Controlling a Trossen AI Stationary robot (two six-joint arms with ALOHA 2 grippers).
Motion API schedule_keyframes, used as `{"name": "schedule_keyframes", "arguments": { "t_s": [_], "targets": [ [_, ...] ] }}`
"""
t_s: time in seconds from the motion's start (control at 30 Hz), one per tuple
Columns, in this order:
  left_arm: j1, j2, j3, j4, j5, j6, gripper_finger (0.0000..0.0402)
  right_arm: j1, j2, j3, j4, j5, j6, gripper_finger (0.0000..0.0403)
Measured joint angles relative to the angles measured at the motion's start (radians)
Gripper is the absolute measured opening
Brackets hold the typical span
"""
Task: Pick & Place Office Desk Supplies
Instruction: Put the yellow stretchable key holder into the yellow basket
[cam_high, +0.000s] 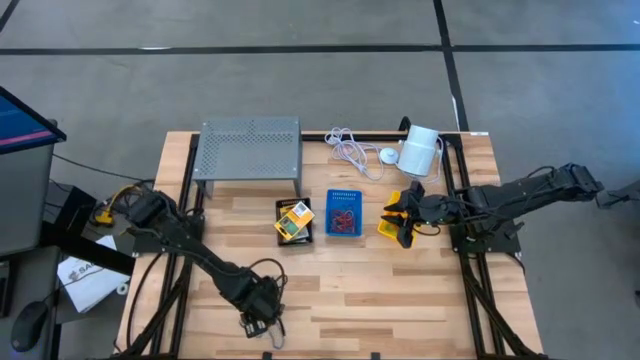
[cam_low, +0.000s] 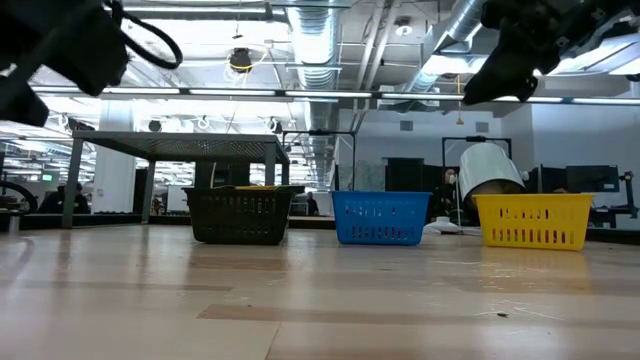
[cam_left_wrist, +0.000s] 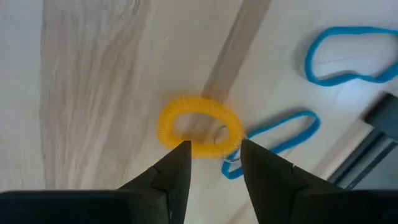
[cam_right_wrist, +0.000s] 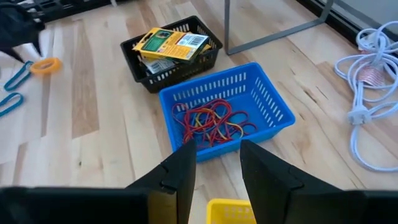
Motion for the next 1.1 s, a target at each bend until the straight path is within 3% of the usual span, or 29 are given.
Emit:
{"name": "schedule_keyframes", "arguments": {
  "t_s": [0.4, 0.73, 1.1],
  "targets": [
    [0.008, 0.031, 0.0, -0.049, -0.098, 0.025, 0.0135, 0.048, 0.0, 0.0, 0.0, 0.0, 0.0, 0.012],
    [0.005, 0.032, -0.081, 0.004, -0.031, 0.041, 0.0135, 0.081, 0.0, 0.0, 0.0, 0.001, 0.008, 0.012],
    [0.01, 0.024, -0.143, 0.075, -0.036, 0.028, 0.0117, 0.105, 0.0, 0.0, 0.0, 0.005, 0.025, 0.012]
  ]
}}
